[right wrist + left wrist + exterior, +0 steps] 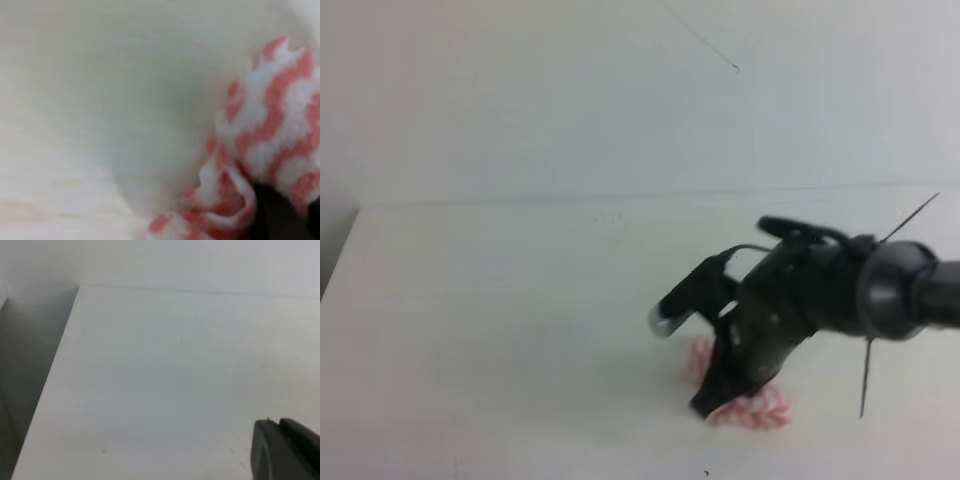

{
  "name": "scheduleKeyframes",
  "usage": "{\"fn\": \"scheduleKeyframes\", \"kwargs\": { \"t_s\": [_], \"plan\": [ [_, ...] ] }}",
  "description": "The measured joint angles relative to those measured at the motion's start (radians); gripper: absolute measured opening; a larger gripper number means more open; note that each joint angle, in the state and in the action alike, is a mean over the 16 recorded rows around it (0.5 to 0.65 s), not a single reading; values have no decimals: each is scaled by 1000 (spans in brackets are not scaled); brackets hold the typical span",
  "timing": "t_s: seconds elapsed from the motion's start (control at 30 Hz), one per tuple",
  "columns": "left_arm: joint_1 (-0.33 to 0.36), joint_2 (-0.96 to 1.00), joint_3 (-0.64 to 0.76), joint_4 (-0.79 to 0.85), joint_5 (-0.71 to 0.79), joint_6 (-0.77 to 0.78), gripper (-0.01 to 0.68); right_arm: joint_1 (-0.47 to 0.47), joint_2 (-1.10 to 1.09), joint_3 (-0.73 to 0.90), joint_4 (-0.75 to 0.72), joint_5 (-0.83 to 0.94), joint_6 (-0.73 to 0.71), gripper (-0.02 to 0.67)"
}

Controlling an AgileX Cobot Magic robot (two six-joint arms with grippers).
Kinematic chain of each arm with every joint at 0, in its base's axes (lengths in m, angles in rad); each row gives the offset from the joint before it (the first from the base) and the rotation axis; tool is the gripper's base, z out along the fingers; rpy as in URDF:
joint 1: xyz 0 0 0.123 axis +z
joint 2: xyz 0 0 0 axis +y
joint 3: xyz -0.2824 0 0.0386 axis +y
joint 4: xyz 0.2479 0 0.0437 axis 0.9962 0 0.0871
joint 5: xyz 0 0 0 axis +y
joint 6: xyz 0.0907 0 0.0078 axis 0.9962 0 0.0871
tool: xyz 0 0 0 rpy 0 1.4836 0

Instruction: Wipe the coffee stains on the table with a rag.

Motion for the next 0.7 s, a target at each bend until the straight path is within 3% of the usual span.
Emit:
{"fn": "scheduleKeyframes", "kwargs": {
  "t_s": [0.2, 0.37, 0.53, 0.7],
  "plan": [
    [0, -2, 0, 0, 0, 0, -1, 221, -32, 11, 31, 2, 7, 27],
    [0, -5, 0, 0, 0, 2, -1, 330, -100, 19, 13, 25, 27, 24],
    [0, -5, 0, 0, 0, 2, -1, 348, -199, 54, -122, 51, 104, 26],
    [0, -5, 0, 0, 0, 2, -1, 259, -288, 103, -313, 39, 217, 26]
  ]
}}
